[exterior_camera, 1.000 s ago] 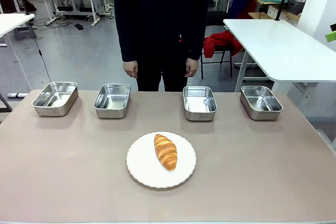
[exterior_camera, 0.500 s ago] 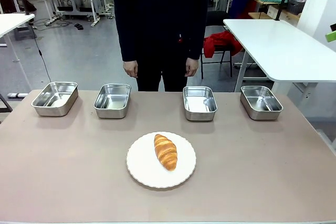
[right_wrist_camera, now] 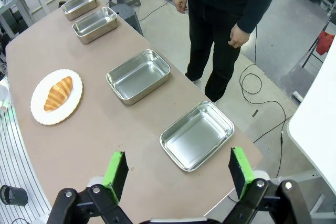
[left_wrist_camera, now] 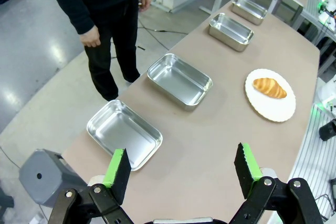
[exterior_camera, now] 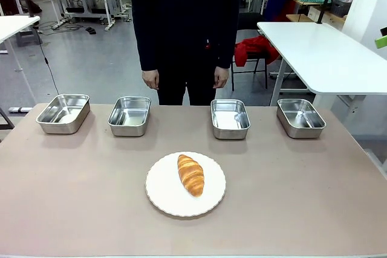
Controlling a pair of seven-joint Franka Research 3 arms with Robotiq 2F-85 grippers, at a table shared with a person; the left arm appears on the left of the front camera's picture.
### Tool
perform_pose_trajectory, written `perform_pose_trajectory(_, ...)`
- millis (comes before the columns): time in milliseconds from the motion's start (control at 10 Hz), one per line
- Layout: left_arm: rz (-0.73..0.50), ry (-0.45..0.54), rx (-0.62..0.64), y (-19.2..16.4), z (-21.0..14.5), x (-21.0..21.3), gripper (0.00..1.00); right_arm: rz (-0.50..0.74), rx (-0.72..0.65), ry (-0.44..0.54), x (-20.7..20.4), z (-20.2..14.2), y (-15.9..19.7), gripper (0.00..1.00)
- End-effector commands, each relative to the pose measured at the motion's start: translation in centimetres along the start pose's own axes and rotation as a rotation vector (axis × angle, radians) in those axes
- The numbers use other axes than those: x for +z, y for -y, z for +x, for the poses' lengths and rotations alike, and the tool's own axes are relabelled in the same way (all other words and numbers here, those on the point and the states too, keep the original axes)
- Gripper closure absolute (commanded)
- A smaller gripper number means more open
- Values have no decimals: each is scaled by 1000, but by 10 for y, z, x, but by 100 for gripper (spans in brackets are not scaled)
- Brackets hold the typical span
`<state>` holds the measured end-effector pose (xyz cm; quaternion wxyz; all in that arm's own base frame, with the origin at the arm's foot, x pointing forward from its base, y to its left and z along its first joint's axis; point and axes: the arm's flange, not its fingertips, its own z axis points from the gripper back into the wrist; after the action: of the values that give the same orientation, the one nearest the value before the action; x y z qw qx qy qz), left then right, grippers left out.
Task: Place the bread in the container.
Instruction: Place the Butter Roll into the Airtight Container indicated by the human.
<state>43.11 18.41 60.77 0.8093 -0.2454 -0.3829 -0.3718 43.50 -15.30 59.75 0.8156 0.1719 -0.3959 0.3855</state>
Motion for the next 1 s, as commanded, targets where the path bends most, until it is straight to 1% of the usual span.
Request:
perform_pose_trajectory(0, -7, 5, -15, 2, 0, 1, 0, 1, 2, 11, -1, 1, 1, 0)
perform_pose_trajectory(900, -7, 5, -15, 2, 0, 1, 0, 1, 2, 11, -1, 1, 1, 0)
